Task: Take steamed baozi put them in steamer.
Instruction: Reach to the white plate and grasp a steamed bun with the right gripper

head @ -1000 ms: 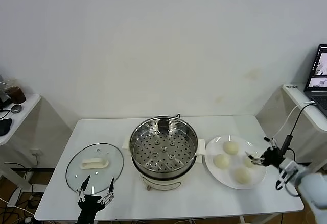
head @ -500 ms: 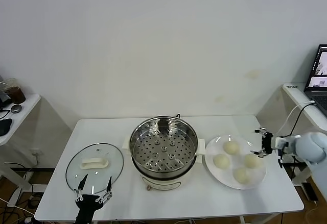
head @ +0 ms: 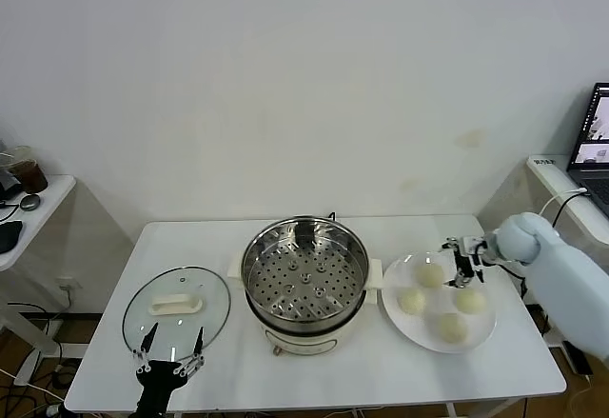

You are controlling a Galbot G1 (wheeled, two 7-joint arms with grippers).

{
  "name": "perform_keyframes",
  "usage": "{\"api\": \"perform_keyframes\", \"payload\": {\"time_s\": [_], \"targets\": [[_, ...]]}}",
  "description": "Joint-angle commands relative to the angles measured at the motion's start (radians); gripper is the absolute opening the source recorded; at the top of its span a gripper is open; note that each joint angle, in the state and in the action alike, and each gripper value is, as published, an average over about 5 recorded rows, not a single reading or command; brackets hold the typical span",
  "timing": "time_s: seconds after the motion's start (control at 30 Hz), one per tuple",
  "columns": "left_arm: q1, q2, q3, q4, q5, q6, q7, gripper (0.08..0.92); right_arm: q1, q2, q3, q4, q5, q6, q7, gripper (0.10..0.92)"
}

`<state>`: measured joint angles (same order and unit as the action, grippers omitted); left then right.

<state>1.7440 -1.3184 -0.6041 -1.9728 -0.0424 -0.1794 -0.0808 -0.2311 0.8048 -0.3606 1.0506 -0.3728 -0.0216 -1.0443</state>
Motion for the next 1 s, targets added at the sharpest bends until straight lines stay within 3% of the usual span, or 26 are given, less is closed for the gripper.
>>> {"api": "perform_keyframes", "payload": {"time_s": [0.03,0.33,0.7,1.0], "targets": [[-0.002,0.0,-0.001,0.002,0.002,-0.001,0.0,0.823,0.098,0.059,-0.121,-0.097,-0.011,-0.014,-0.027,0.82],[-0.011,0.004,-0.01,0.011,-0.001,-0.004,0.0,0.823,0.093,0.081,-0.13,-0.128,-0.052,-0.004,-0.027,0.747],[-0.015,0.004,-0.013,0.014,0.0,-0.007,-0.001,0.823,0.083,0.099,-0.133,-0.135,-0.059,-0.006,-0.018,0.578],[-0.015,0.009,-0.015,0.008,-0.004,-0.007,-0.001,0.823,0.159,0.029,-0.214,-0.03,0.065,-0.026,-0.036,0.549]]}}
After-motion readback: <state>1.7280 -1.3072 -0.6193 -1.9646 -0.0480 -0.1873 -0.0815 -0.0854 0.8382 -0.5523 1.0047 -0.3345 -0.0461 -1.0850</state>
